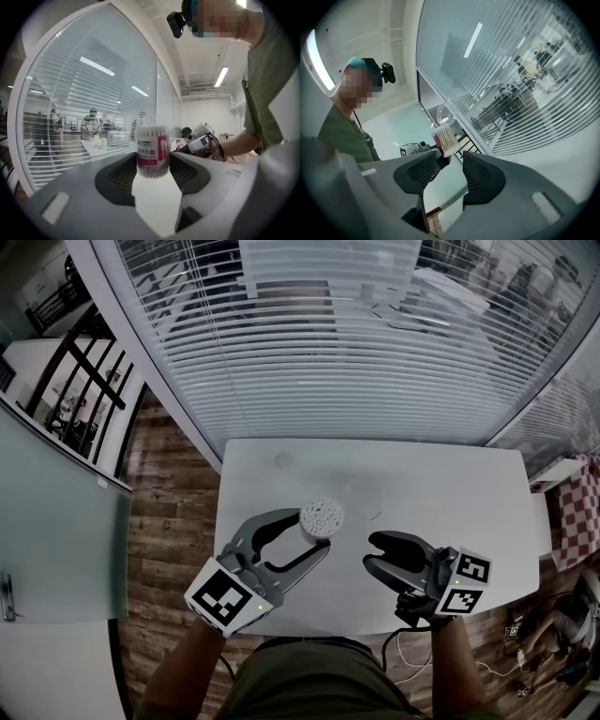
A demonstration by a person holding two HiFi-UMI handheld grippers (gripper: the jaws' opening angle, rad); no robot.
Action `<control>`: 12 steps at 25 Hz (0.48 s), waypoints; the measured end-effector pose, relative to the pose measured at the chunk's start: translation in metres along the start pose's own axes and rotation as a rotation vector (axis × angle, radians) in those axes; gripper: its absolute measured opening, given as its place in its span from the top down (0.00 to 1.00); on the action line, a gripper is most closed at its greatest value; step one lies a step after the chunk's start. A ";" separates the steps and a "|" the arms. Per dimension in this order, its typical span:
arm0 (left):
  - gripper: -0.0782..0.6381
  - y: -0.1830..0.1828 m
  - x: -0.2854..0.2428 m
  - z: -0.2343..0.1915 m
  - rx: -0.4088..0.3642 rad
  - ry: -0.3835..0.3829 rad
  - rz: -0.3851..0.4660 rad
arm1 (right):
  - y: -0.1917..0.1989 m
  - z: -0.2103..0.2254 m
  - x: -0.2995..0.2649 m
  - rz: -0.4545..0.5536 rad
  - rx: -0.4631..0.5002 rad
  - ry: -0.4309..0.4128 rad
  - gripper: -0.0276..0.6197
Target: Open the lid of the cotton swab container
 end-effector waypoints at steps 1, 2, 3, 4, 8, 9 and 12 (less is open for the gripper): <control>0.58 -0.001 0.000 0.000 0.001 -0.001 0.001 | 0.000 0.000 0.000 0.000 -0.001 0.001 0.66; 0.58 -0.001 0.001 0.000 0.002 -0.001 0.001 | 0.000 0.000 -0.001 -0.001 -0.001 0.001 0.66; 0.58 -0.001 0.001 -0.001 0.003 -0.001 0.000 | 0.000 0.000 -0.002 -0.001 -0.002 0.001 0.66; 0.58 -0.001 0.002 -0.001 0.005 -0.002 -0.002 | 0.001 0.000 -0.002 -0.002 -0.003 0.002 0.66; 0.58 0.001 0.003 -0.002 0.003 -0.002 -0.003 | 0.003 0.002 -0.004 -0.007 -0.006 0.006 0.66; 0.58 0.001 0.003 -0.002 0.004 -0.002 -0.003 | 0.004 0.002 -0.004 -0.007 -0.007 0.007 0.66; 0.58 0.001 0.004 -0.003 0.006 -0.002 -0.001 | 0.004 0.003 -0.005 -0.009 -0.008 0.010 0.66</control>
Point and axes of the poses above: the fingertips, and each gripper's own axes: x backward along the fingers, z to its right, y out of its underside, the point moved 6 cm from there along x, backward along the fingers, and after that the axes turned 5 degrees about z, right-handed, at the moved point
